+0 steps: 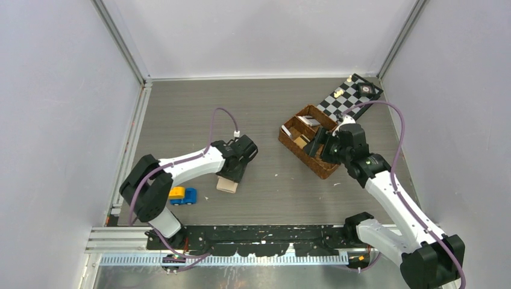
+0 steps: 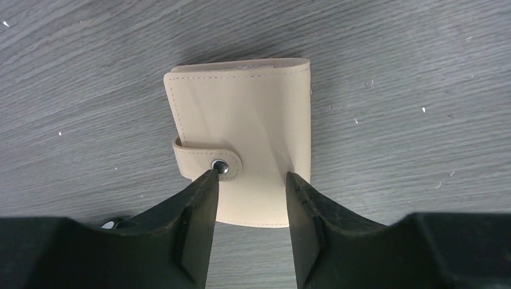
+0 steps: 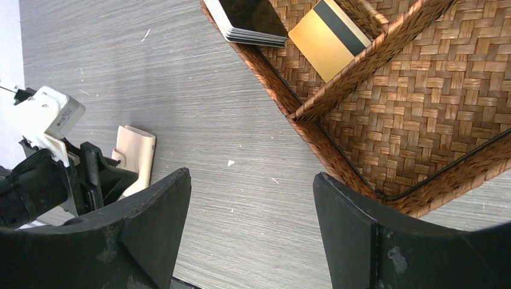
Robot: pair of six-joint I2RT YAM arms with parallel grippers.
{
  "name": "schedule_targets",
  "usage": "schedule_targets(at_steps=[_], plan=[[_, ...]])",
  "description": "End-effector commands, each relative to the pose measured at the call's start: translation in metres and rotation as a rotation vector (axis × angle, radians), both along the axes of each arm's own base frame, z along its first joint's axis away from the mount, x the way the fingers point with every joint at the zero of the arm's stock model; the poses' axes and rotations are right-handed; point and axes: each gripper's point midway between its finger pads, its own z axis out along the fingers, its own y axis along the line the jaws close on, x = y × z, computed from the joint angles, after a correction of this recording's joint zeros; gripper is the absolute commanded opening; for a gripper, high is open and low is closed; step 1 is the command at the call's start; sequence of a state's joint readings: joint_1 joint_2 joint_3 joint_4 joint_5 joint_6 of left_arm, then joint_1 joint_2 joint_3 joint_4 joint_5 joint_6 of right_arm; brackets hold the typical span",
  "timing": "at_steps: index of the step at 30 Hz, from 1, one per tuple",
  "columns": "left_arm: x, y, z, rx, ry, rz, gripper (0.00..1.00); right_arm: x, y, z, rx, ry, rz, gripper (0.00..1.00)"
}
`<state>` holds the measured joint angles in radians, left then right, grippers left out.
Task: Put the credit cards into the card holder
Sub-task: Open the card holder at the center of the board.
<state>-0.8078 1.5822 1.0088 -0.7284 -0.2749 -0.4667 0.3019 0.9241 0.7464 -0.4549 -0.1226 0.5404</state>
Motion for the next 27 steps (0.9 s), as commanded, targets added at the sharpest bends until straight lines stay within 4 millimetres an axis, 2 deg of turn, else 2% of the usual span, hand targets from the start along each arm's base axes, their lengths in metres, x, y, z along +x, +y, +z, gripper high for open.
schedule_targets(at_steps=[1, 8, 10, 16, 27], plan=[[0.022, -0.010, 0.010, -0.011, -0.087, -0.001, 0.47, 0.010, 0.007, 0.020, 0.001, -0.052, -0.004, 0.79], [0.026, -0.012, 0.016, -0.030, -0.114, 0.004, 0.45, 0.013, 0.012, 0.014, -0.026, -0.039, 0.010, 0.78], [0.026, -0.010, 0.017, -0.025, -0.116, 0.006, 0.42, 0.013, 0.012, 0.014, -0.031, -0.038, 0.011, 0.78], [0.027, -0.016, 0.027, -0.070, -0.133, 0.016, 0.45, 0.013, 0.010, 0.011, -0.049, -0.032, 0.003, 0.78], [0.027, -0.003, 0.025, -0.051, -0.123, 0.071, 0.46, 0.013, 0.008, 0.006, -0.063, -0.017, -0.001, 0.78]])
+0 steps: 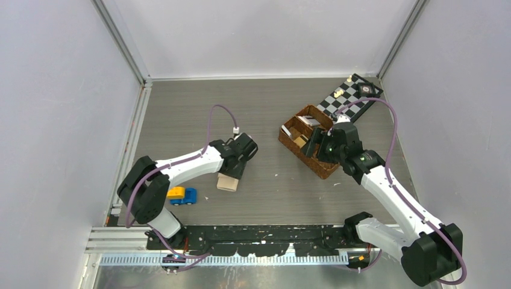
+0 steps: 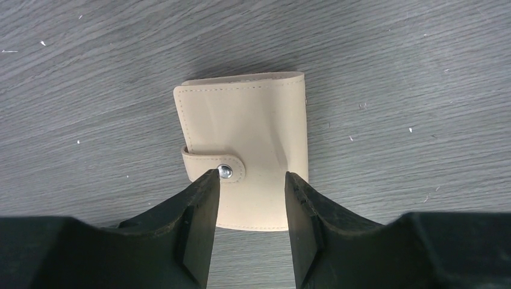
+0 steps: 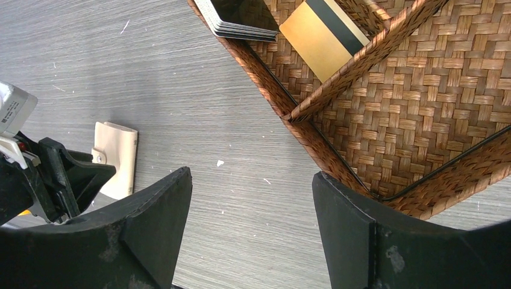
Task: Put the credit cards into the card holder
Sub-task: Open the card holder at the center of the board.
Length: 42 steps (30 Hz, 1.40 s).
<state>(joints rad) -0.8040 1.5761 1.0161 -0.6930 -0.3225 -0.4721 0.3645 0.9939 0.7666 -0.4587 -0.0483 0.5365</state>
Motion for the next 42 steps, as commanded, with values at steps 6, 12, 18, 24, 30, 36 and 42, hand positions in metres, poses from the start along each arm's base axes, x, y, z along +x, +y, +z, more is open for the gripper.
schedule_targets(at_steps=[6, 12, 18, 24, 30, 36, 42], plan=[[0.010, 0.003, 0.010, -0.053, -0.031, 0.069, 0.45, 0.009, 0.001, 0.016, -0.005, -0.046, -0.008, 0.78], [0.006, 0.007, 0.000, -0.043, 0.003, 0.083, 0.45, 0.009, 0.001, 0.015, -0.011, -0.040, -0.009, 0.77], [-0.003, 0.015, -0.014, -0.026, 0.037, 0.103, 0.44, 0.008, -0.002, 0.014, -0.024, -0.036, -0.016, 0.77], [-0.011, 0.019, -0.025, -0.033, 0.060, 0.117, 0.42, 0.006, -0.004, 0.016, -0.024, -0.041, -0.019, 0.77], [-0.006, 0.015, -0.038, -0.081, 0.057, 0.103, 0.40, 0.004, -0.004, 0.017, -0.026, -0.041, -0.016, 0.77], [0.005, 0.014, -0.038, -0.084, 0.038, 0.082, 0.39, 0.003, -0.004, 0.017, -0.028, -0.040, -0.015, 0.77], [0.012, 0.006, -0.023, -0.120, 0.004, 0.052, 0.41, 0.005, -0.010, 0.016, -0.052, -0.044, -0.039, 0.77]])
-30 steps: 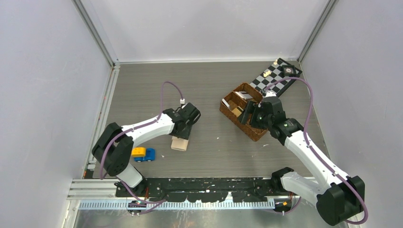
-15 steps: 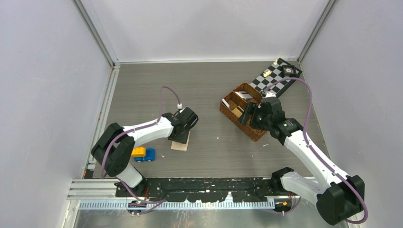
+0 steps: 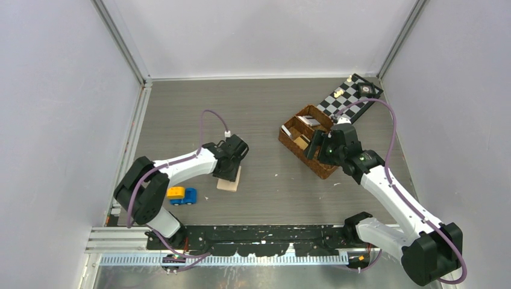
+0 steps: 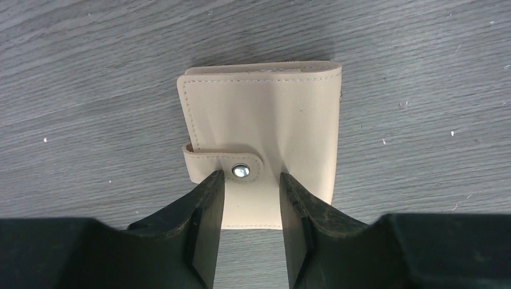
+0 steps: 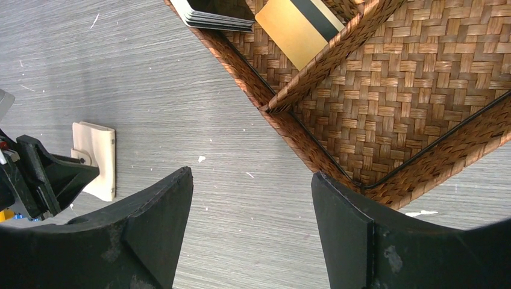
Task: Put the credit cards into the card holder
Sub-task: Open the card holder at the center of the board.
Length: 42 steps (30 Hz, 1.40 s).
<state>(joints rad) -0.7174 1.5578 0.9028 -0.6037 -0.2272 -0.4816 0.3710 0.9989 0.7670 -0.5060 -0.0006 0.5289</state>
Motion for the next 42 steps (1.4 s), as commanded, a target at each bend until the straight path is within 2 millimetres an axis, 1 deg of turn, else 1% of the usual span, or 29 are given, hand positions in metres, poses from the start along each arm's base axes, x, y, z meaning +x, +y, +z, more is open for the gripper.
schedule_targets(at_steps=[1, 6, 13, 17, 20, 26, 30, 33, 38, 42], plan=[[0.019, -0.011, 0.005, -0.054, -0.076, -0.012, 0.41, 0.010, -0.001, 0.025, 0.000, -0.078, -0.012, 0.77], [0.023, -0.010, 0.017, -0.058, -0.112, -0.018, 0.42, 0.010, 0.000, 0.024, -0.001, -0.074, -0.011, 0.77], [0.027, -0.010, 0.022, -0.055, -0.128, -0.015, 0.43, 0.010, 0.001, 0.024, -0.001, -0.072, -0.007, 0.76], [0.029, -0.016, 0.028, -0.085, -0.139, -0.020, 0.44, 0.010, 0.000, 0.024, -0.005, -0.072, -0.010, 0.76], [0.032, -0.014, 0.029, -0.075, -0.147, -0.013, 0.44, 0.010, 0.000, 0.023, -0.006, -0.068, -0.009, 0.76], [0.036, -0.007, 0.021, -0.049, -0.132, 0.005, 0.44, 0.010, 0.000, 0.021, -0.012, -0.064, -0.010, 0.74], [0.036, -0.012, 0.010, -0.078, -0.109, -0.003, 0.43, 0.010, 0.000, 0.020, -0.015, -0.060, -0.007, 0.73], [0.033, -0.013, 0.002, -0.075, -0.080, -0.005, 0.41, 0.010, 0.000, 0.020, -0.016, -0.060, -0.007, 0.73], [0.026, -0.007, -0.005, -0.058, -0.054, 0.009, 0.34, 0.010, 0.000, 0.020, -0.018, -0.063, -0.006, 0.72], [0.018, 0.000, -0.013, -0.038, -0.024, 0.022, 0.24, 0.010, 0.001, 0.021, -0.015, -0.062, -0.003, 0.71]])
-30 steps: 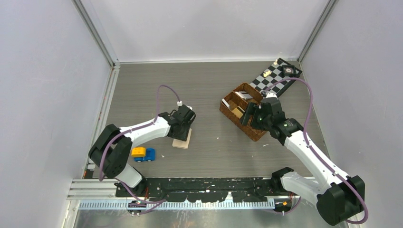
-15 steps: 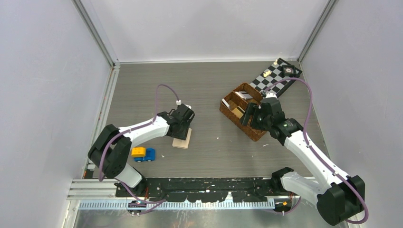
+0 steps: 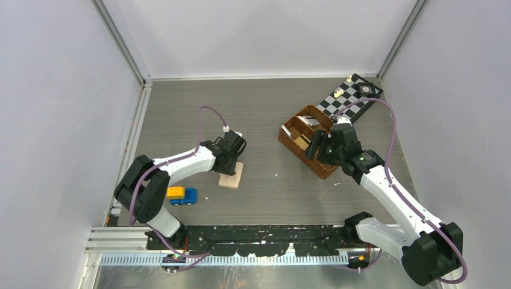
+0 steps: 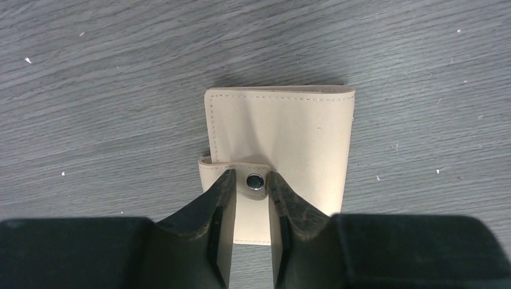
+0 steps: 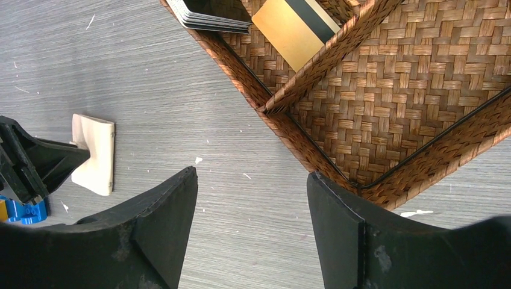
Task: Put the credit cards into the card holder
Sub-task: Open the card holder at the center of the board.
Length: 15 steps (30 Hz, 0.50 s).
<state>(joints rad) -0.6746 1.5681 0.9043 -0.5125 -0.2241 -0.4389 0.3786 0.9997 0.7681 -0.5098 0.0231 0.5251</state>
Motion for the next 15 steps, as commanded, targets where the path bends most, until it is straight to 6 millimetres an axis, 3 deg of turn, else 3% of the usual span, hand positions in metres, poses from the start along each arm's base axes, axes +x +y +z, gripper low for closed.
schedule_targets(at_steps=[1, 11, 15], plan=[[-0.008, 0.003, -0.017, -0.001, 0.044, 0.020, 0.21, 0.010, 0.003, 0.022, 0.003, -0.060, 0.006, 0.71], [-0.012, 0.003, -0.012, -0.079, 0.040, 0.043, 0.00, 0.007, 0.019, 0.028, 0.013, -0.069, 0.068, 0.69], [-0.013, 0.000, -0.007, -0.134, 0.038, 0.053, 0.00, 0.004, 0.039, 0.031, 0.026, -0.084, 0.106, 0.68]])
